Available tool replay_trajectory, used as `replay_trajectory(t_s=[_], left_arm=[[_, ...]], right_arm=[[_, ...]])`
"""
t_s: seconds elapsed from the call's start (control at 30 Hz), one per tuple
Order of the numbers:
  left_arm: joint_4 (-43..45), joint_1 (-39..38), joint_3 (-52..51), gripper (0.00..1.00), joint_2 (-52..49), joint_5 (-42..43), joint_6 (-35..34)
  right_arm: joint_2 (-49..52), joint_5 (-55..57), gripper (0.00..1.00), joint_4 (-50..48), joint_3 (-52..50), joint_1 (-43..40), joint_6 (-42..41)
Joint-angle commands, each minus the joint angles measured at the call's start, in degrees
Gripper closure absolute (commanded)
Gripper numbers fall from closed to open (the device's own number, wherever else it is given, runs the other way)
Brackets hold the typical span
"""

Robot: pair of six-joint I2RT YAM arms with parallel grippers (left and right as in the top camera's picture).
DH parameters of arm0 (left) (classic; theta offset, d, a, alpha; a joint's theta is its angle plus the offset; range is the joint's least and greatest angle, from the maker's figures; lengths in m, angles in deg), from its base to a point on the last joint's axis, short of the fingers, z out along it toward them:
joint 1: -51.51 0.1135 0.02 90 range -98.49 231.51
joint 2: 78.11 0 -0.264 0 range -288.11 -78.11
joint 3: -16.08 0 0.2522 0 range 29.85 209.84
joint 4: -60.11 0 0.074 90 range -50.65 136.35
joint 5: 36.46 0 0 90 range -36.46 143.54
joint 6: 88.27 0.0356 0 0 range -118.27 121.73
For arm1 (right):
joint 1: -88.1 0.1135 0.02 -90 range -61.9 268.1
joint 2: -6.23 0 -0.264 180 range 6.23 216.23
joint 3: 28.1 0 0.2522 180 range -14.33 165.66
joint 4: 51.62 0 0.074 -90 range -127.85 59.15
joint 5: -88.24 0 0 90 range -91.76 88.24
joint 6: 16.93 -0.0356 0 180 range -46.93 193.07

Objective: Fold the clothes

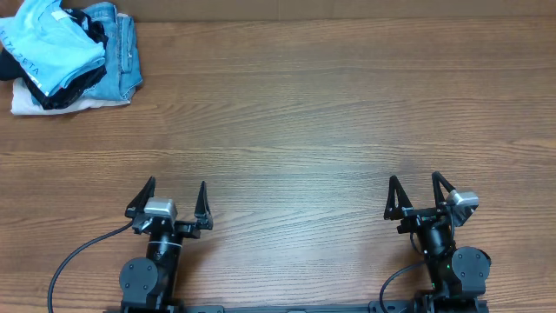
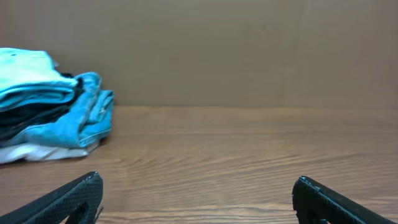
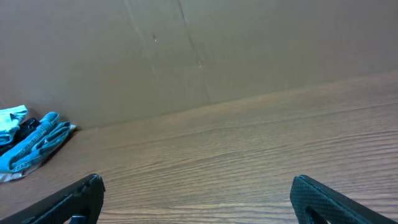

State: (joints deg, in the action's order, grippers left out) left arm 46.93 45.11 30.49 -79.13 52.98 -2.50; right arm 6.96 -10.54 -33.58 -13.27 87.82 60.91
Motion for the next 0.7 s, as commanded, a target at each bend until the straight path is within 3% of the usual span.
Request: replay_trajectory(t_s=[0.0,0.13,0.67], left_arm=[[-0.3,1.2,-0.4,0.00,0.9,-3.0,0.9],[-4.9,3.6,-0.4,0.00,0.8,-2.5,0.9],[-4.8,6.2,-0.4,0.00,0.8,-1.4,0.9]], right_arm=[[-0.6,-0.3,0.00,-0.3,-0.6,0.2,0.2],[-0.6,-0.3,0.00,-0.3,-0.6,0.2,0.2],[-0.6,-0.3,0.00,-0.3,-0.6,0.2,0.2]])
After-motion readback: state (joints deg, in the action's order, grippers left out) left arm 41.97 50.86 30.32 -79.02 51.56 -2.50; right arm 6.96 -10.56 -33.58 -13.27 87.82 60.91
